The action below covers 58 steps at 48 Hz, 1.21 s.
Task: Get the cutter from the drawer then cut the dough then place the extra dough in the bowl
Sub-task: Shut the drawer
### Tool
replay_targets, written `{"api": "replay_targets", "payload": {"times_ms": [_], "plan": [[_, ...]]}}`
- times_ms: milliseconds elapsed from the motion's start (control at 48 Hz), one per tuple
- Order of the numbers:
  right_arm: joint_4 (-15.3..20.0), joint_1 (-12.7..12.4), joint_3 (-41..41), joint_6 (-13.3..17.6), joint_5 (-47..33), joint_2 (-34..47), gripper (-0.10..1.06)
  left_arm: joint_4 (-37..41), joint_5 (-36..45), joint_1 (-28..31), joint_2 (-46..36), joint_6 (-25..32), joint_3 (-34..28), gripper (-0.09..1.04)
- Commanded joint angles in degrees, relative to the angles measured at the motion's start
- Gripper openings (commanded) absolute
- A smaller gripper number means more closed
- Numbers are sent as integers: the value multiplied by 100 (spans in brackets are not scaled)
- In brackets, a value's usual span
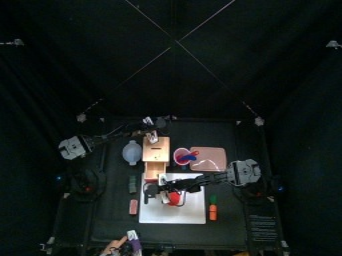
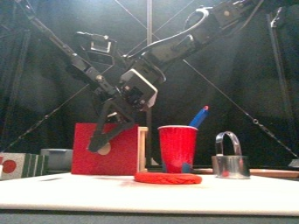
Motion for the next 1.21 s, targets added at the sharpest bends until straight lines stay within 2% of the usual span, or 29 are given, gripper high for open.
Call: {"api": "replay_targets", "payload": {"times_ms": [21, 146, 542, 646, 1083, 1208], "plan": [[-202, -185, -132, 9, -18, -132, 16, -158, -26, -18, -70, 79, -53, 57], [-360, -343, -141, 9, -18, -132, 16, -185, -26, -18, -70, 79, -9, 57], [-1169, -1028, -369, 9, -18, -132, 16, -237, -62, -18, -62, 79, 35, 57], [-1336, -1125, -439, 9, -18, -132, 16, -237, -88, -18, -62, 79, 53, 57], [-1591, -1116, -659, -9, -44, 105, 16, -237, -246, -18, -62, 79, 70, 57], [-1573, -984, -659, 9, 0, 88, 16, -229, -246, -18, -53, 79, 79, 57]]}}
